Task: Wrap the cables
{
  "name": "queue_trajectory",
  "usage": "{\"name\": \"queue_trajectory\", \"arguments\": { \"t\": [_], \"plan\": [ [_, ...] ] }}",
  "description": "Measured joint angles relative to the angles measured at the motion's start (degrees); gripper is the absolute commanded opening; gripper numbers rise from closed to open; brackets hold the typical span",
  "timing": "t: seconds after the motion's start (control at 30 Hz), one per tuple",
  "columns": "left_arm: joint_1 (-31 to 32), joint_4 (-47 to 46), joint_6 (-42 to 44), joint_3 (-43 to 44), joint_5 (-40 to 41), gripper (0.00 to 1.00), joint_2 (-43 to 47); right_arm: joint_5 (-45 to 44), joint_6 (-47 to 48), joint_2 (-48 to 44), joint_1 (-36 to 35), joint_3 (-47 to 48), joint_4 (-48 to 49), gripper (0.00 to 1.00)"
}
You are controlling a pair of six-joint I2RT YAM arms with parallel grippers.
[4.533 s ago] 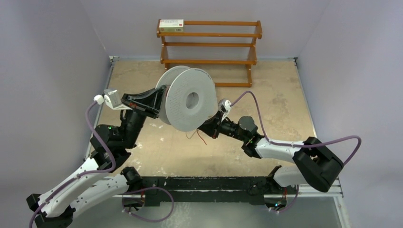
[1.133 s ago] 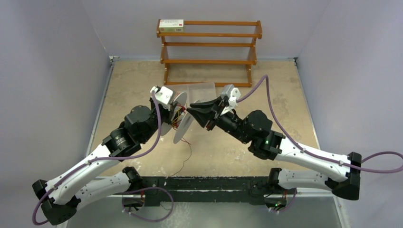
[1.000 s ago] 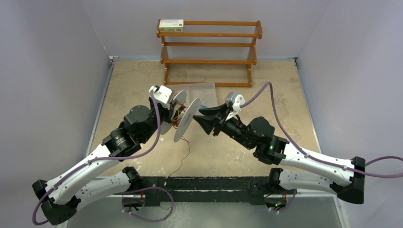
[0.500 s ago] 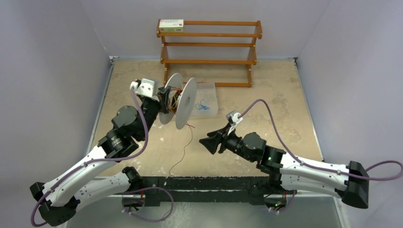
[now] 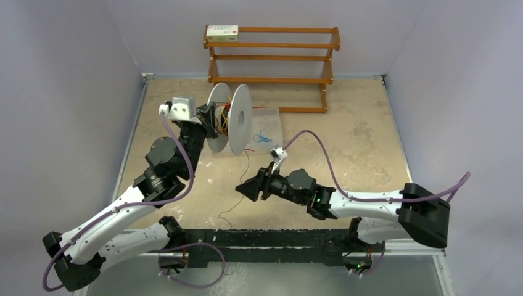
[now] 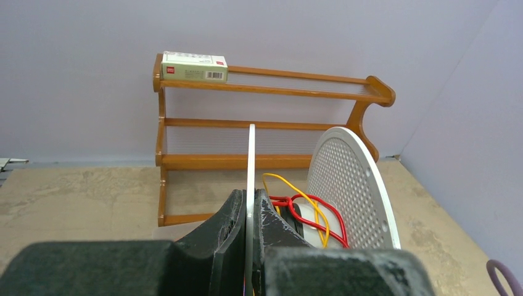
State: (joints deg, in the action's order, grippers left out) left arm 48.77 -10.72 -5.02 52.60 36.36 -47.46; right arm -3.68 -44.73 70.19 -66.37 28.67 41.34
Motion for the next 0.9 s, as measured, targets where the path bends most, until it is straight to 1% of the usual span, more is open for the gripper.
{"name": "queue_trajectory", "arguments": {
  "t": [0.23, 0.4, 0.5, 0.67, 0.83, 0.9],
  "plan": [
    [0.0, -2.5, 0.0, 0.0, 1.4, 0.0, -1.0, 0.0, -4.4, 5.6, 0.0, 1.8, 6.4, 0.6],
    [0.0, -4.0, 0.1, 0.0, 1.7, 0.0, -1.5, -1.1, -7.6, 6.9, 0.0, 1.1, 8.7, 0.6],
    [0.0, -4.5, 0.1, 0.0, 1.7, 0.0, -1.7, -2.9, -8.9, 5.7, 0.0, -0.9, 9.0, 0.6],
    [0.0, -4.9, 0.1, 0.0, 1.7, 0.0, -1.8, -5.5, -9.7, 1.4, 0.0, -3.5, 8.3, 0.6],
    [0.0, -4.9, 0.1, 0.0, 1.7, 0.0, -1.8, -8.0, -9.7, -3.2, 0.0, -3.9, 6.7, 0.6],
    [0.0, -5.0, 0.1, 0.0, 1.7, 0.0, -1.8, -8.9, -9.8, -3.7, 0.0, -3.9, 6.0, 0.6]
  ]
}}
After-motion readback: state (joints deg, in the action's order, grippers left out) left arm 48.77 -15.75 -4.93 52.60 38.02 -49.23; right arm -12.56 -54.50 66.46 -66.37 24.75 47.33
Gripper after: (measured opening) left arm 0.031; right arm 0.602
